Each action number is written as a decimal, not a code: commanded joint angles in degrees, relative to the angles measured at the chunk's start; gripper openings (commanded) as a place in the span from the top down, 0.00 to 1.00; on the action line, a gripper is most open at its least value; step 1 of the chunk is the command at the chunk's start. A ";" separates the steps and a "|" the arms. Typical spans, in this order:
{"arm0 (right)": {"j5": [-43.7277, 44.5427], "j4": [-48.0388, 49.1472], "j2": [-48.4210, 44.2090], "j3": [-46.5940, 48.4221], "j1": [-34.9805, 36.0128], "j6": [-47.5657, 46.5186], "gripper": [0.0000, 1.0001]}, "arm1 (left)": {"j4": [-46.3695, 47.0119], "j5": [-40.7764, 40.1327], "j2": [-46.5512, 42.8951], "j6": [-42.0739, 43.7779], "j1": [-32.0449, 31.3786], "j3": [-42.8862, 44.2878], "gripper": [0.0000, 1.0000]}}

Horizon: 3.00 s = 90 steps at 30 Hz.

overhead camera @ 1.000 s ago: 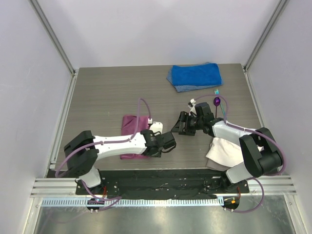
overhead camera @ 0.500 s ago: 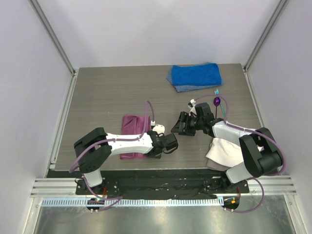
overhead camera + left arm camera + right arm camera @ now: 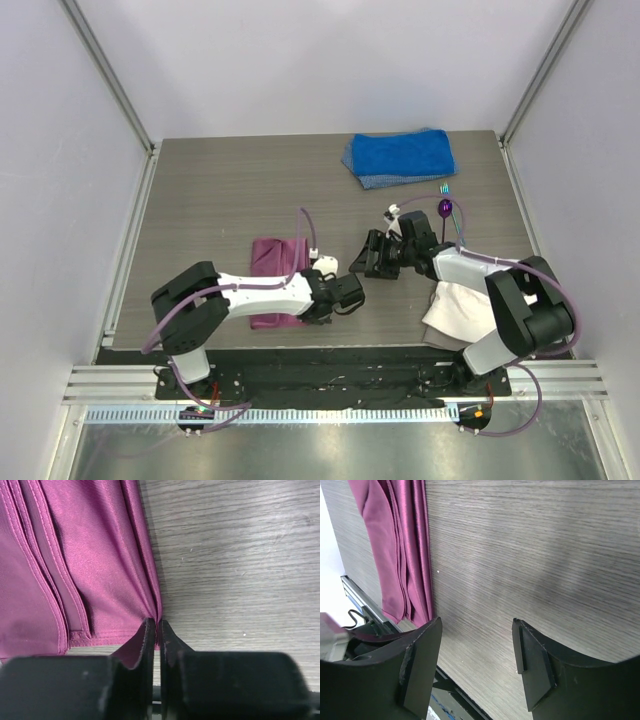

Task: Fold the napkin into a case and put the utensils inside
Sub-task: Pick up the 2/3-rectangle-folded napkin from the center of the board.

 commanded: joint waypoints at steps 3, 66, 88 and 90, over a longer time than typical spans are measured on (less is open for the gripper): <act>-0.80 1.97 2.64 3.09 1.42 0.79 0.33 | 3.52 1.99 -6.28 0.18 1.28 -2.48 0.96; -0.54 11.20 30.42 28.58 11.62 10.46 0.60 | 10.56 11.84 -28.44 0.71 8.41 -12.60 1.00; -0.89 14.72 30.06 25.06 11.62 12.22 0.50 | 9.60 12.29 -30.28 0.62 8.41 -11.55 1.00; -1.15 14.72 30.42 25.42 11.62 12.39 0.49 | 9.77 12.37 -30.37 0.62 8.41 -11.55 1.00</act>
